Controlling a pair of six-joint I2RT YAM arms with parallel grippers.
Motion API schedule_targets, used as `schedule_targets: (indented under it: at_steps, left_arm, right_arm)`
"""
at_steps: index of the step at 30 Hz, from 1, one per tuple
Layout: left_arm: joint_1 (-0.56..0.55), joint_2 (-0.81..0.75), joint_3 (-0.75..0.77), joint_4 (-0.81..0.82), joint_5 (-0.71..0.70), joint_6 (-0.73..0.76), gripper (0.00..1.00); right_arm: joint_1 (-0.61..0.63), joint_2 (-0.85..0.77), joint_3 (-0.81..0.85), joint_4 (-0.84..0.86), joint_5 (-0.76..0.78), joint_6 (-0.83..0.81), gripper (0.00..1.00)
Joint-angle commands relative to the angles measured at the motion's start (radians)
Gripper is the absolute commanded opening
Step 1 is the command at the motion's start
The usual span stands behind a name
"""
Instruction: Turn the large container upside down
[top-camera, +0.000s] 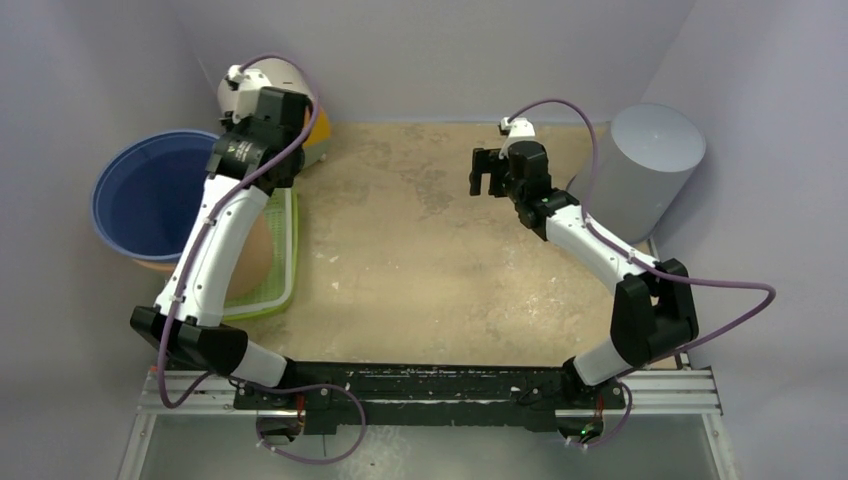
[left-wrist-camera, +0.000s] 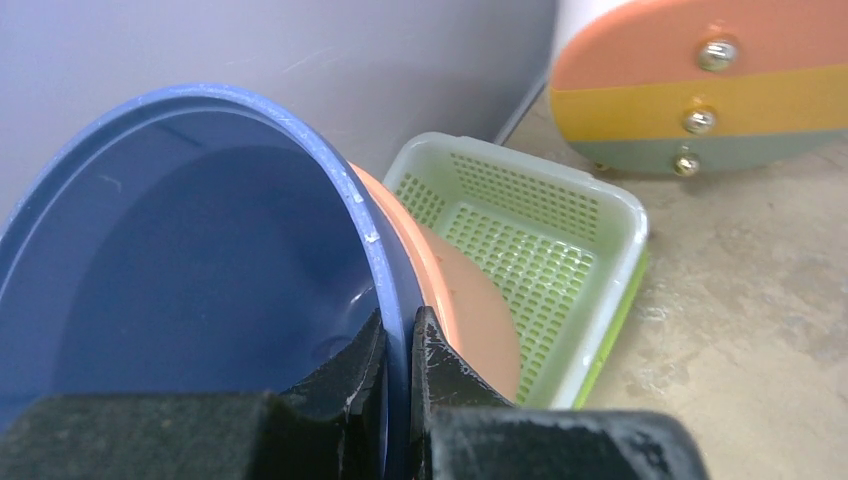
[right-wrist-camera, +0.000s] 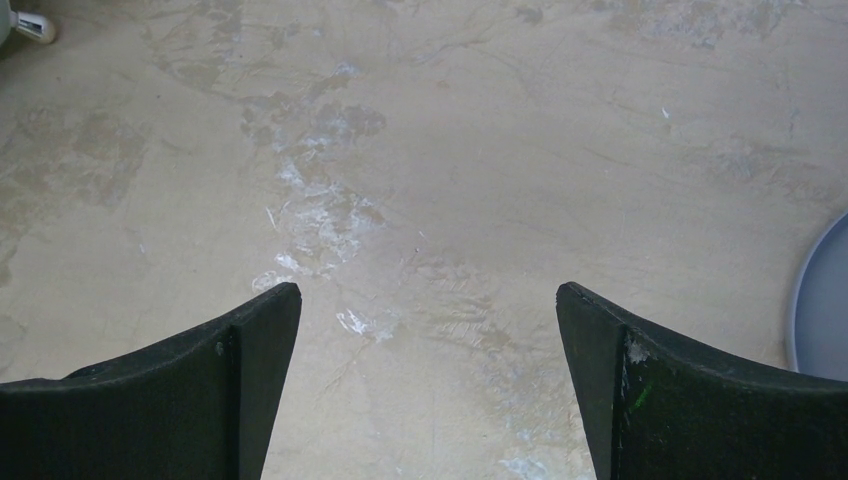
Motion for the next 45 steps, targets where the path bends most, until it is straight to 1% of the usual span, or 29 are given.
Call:
schedule_targets:
  at_steps: [1, 4, 5, 7, 8, 10, 12, 16, 21, 24, 26, 30, 33, 35, 36, 40, 45]
  left_arm:
    - [-0.064, 0.004, 0.039, 0.051, -0.153, 0.056, 0.0]
    - [-0.08, 0.081, 0.031, -0.013, -0.136, -0.01, 0.0]
    - [-0.088, 0.081, 0.021, 0.001, -0.138, -0.013, 0.0]
    - [-0.087, 0.041, -0.03, 0.088, -0.136, 0.027, 0.0]
    - [-0.087, 0.037, -0.021, 0.092, -0.139, 0.027, 0.0]
    - [-0.094, 0.047, 0.031, 0.044, -0.142, 0.007, 0.0]
    - [-0.129, 0.046, 0.082, 0.01, -0.182, 0.006, 0.0]
    - [-0.14, 0.05, 0.205, 0.007, -0.267, 0.047, 0.0]
    - [-0.149, 0.058, 0.365, 0.06, -0.263, 0.127, 0.0]
    - [-0.154, 0.083, 0.463, 0.032, -0.239, 0.138, 0.0]
    - [-0.155, 0.047, 0.459, 0.067, -0.165, 0.126, 0.0]
    - [-0.156, -0.111, 0.298, 0.272, 0.026, 0.103, 0.0]
    - [-0.156, -0.213, 0.218, 0.42, 0.142, 0.081, 0.0]
    - [-0.156, -0.277, 0.149, 0.514, 0.254, 0.061, 0.0]
    - [-0.156, -0.292, 0.135, 0.532, 0.3, 0.046, 0.0]
    - [-0.156, -0.267, 0.152, 0.518, 0.438, -0.003, 0.0]
    - [-0.156, -0.276, 0.044, 0.636, 0.615, -0.064, 0.0]
  right_arm:
    - [-0.001, 0.0, 0.025, 0.031, 0.01, 0.012, 1.0]
    - [-0.002, 0.004, 0.031, 0.038, -0.022, 0.003, 1.0]
    - [-0.001, 0.002, 0.033, 0.036, -0.039, -0.001, 1.0]
    - [-0.001, -0.005, 0.026, 0.043, -0.084, -0.009, 1.0]
    - [-0.001, -0.01, 0.024, 0.048, -0.109, -0.011, 1.0]
    - [0.001, -0.029, 0.013, 0.067, -0.153, -0.011, 1.0]
    - [0.0, -0.05, 0.0, 0.097, -0.172, -0.01, 1.0]
    - [0.0, -0.053, 0.003, 0.114, -0.208, -0.001, 1.0]
    - [0.0, -0.049, 0.005, 0.128, -0.253, 0.021, 1.0]
    - [0.001, -0.053, 0.008, 0.12, -0.246, 0.022, 1.0]
    - [0.0, -0.067, 0.001, 0.118, -0.218, 0.027, 1.0]
    - [-0.002, -0.094, -0.019, 0.131, -0.194, 0.038, 1.0]
    - [-0.001, -0.09, -0.016, 0.129, -0.18, 0.045, 1.0]
    - [0.0, -0.089, -0.019, 0.13, -0.183, 0.05, 1.0]
    - [-0.001, -0.088, -0.02, 0.132, -0.183, 0.055, 1.0]
    - [-0.001, -0.097, -0.023, 0.133, -0.179, 0.062, 1.0]
    - [0.0, -0.131, -0.033, 0.12, -0.164, 0.063, 1.0]
